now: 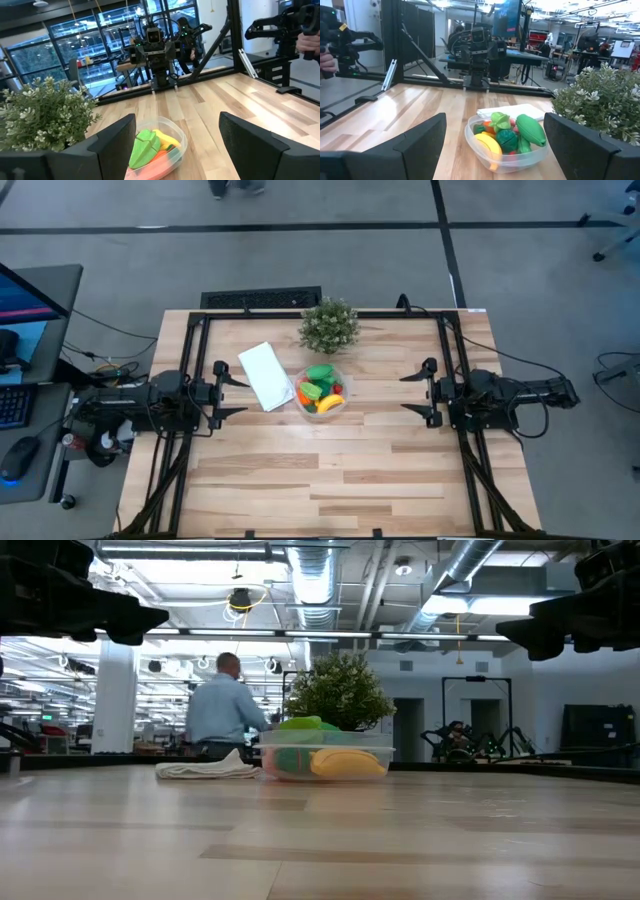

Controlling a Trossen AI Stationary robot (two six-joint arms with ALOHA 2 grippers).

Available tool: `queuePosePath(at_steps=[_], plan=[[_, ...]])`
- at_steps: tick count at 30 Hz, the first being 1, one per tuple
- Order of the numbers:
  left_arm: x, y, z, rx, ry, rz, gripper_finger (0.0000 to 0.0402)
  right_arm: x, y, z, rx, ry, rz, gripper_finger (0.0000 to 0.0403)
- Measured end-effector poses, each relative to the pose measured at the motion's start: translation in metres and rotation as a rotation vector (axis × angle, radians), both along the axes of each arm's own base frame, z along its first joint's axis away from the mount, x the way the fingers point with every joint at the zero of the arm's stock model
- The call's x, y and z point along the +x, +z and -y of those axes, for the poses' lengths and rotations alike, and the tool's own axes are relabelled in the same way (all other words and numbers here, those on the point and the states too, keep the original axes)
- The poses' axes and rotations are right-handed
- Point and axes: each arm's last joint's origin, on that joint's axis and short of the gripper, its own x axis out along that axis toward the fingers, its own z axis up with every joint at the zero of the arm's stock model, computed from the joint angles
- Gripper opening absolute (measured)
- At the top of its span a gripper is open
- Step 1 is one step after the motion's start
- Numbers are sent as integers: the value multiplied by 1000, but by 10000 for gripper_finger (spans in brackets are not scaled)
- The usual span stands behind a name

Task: Pick and placing Produce into tupperware
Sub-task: Return to Home Position

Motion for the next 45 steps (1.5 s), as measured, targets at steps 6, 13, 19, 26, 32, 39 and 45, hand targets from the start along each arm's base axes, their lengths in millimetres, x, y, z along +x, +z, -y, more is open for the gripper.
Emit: queuePosePath(at_steps=[6, 13, 19, 26, 32, 39, 45], plan=[[0, -1, 0, -1, 10, -3, 277, 0, 0, 0, 13, 1, -1, 328], [0, -1, -1, -35, 39, -10, 277, 0, 0, 0, 49, 2, -2, 328], [0, -2, -2, -64, 65, -16, 277, 0, 0, 0, 71, 2, -3, 328], [0, -2, -2, -46, 84, -19, 277, 0, 0, 0, 71, 2, -3, 328], [0, -2, -2, -41, 84, -19, 277, 0, 0, 0, 71, 2, -3, 328], [0, -2, -2, -45, 84, -18, 277, 0, 0, 0, 71, 2, -3, 328], [0, -2, -2, -45, 84, -18, 277, 0, 0, 0, 71, 2, -3, 328]])
